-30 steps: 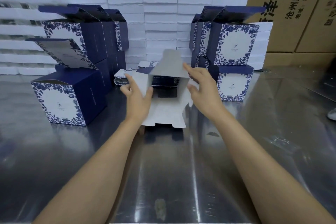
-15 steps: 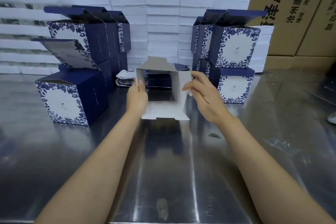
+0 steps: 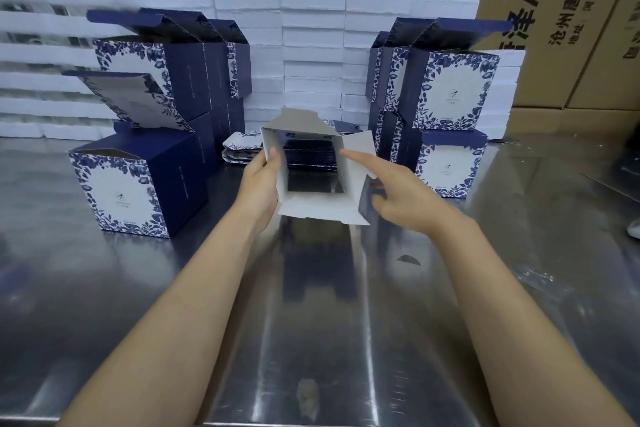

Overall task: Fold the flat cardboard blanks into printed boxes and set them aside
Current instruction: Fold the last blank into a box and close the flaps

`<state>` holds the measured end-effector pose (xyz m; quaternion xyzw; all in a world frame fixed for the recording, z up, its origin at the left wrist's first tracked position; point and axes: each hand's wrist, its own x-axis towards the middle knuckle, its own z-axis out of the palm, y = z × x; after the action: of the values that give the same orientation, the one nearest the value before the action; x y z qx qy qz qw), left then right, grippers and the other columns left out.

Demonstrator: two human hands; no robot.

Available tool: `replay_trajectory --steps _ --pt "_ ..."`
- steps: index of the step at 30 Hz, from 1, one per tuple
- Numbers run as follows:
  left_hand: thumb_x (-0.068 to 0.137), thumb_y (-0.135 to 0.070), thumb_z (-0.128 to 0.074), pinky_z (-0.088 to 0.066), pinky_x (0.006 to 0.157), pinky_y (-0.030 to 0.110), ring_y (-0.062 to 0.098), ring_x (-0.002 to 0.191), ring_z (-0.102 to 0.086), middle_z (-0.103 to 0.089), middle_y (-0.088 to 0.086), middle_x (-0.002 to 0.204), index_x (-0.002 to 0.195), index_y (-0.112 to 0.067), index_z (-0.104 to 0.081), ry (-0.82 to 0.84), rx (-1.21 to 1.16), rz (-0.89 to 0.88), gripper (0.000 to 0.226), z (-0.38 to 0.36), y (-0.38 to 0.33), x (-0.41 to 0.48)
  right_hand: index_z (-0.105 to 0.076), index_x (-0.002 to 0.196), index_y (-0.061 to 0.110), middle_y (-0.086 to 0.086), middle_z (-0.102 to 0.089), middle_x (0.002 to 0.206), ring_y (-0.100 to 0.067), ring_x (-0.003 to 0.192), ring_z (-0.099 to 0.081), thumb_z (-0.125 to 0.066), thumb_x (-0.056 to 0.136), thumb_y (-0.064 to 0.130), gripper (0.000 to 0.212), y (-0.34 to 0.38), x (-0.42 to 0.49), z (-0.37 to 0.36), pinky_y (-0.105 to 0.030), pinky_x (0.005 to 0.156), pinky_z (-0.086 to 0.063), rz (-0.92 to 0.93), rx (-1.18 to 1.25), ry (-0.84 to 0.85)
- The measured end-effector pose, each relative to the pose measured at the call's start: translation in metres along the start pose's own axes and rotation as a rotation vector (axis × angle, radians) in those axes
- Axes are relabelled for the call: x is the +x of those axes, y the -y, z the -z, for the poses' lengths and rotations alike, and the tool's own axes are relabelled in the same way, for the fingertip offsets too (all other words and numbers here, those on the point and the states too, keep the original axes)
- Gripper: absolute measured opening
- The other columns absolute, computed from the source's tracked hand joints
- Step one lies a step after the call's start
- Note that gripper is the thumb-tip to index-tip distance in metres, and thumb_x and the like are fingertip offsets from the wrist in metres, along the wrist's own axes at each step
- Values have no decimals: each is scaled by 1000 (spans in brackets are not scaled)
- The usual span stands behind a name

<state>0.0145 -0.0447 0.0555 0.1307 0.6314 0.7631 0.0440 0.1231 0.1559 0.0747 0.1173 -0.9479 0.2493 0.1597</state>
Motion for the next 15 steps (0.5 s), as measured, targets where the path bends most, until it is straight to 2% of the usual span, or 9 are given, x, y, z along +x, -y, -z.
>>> replay_trajectory --steps 1,4,7,8,9,10,11,13,15 --pt "105 -33 -37 -35 113 45 21 131 -49 -55 3 140 141 -17 -49 7 -12 -4 40 0 1 0 -17 145 55 16 -29 154 -8 137 -33 -49 79 -8 96 -1 -1 1 -33 110 -36 -18 -19 34" --pt "105 -31 -40 -33 115 40 20 133 -48 -54 5 141 138 -17 -51 4 -5 -23 39 -1 2 0 -3 143 62 20 -20 157 -2 132 -35 -71 79 11 106 -4 -2 1 -28 107 -35 -37 -21 73" --pt "103 -30 -44 -49 93 21 10 119 -57 -56 5 137 131 -17 -56 33 -10 -53 33 -2 4 1 -17 148 51 16 -33 152 -7 130 -45 -72 85 27 87 -3 -1 -1 -28 111 -35 -42 161 -107" --pt "103 -29 -44 -50 88 21 11 115 -59 -59 4 135 133 -15 -55 65 -35 -50 35 -4 5 1 -22 147 50 6 -47 146 -13 116 -56 -68 88 29 77 -2 0 -2 -29 107 -40 -67 211 -187" --pt "103 -29 -45 -50 89 26 14 112 -61 -60 5 132 137 -14 -52 86 -60 -46 38 -7 6 1 -28 146 48 -6 -62 127 -14 93 -61 -65 90 30 70 -1 2 -5 -26 98 -46 -95 242 -275" --pt "103 -30 -46 -50 92 30 17 111 -61 -60 7 131 141 -12 -48 95 -89 -42 42 -9 6 0 -33 145 46 -10 -67 94 -12 68 -53 -65 90 29 65 0 3 -7 -23 81 -48 -115 259 -369" --pt "102 -32 -46 -51 94 33 18 110 -63 -61 9 131 143 -11 -44 104 -130 -37 46 -11 6 0 -37 145 41 -5 -56 68 -8 54 -38 -65 90 26 63 -1 4 -10 -20 65 -44 -130 274 -459" --pt "102 -43 -39 -55 90 34 17 107 -67 -68 6 122 138 -14 -51 146 -191 -55 47 -15 3 -1 -41 145 32 0 -39 62 -7 49 -25 -68 88 20 64 -3 7 -13 -17 53 -32 -180 309 -595" --pt "100 -53 -35 -52 96 34 14 115 -63 -66 -1 125 135 -23 -52 176 -179 -73 50 -19 4 -4 -42 145 27 -5 -37 67 -7 49 -26 -70 86 13 67 -3 8 -14 -13 51 -30 -226 332 -666"
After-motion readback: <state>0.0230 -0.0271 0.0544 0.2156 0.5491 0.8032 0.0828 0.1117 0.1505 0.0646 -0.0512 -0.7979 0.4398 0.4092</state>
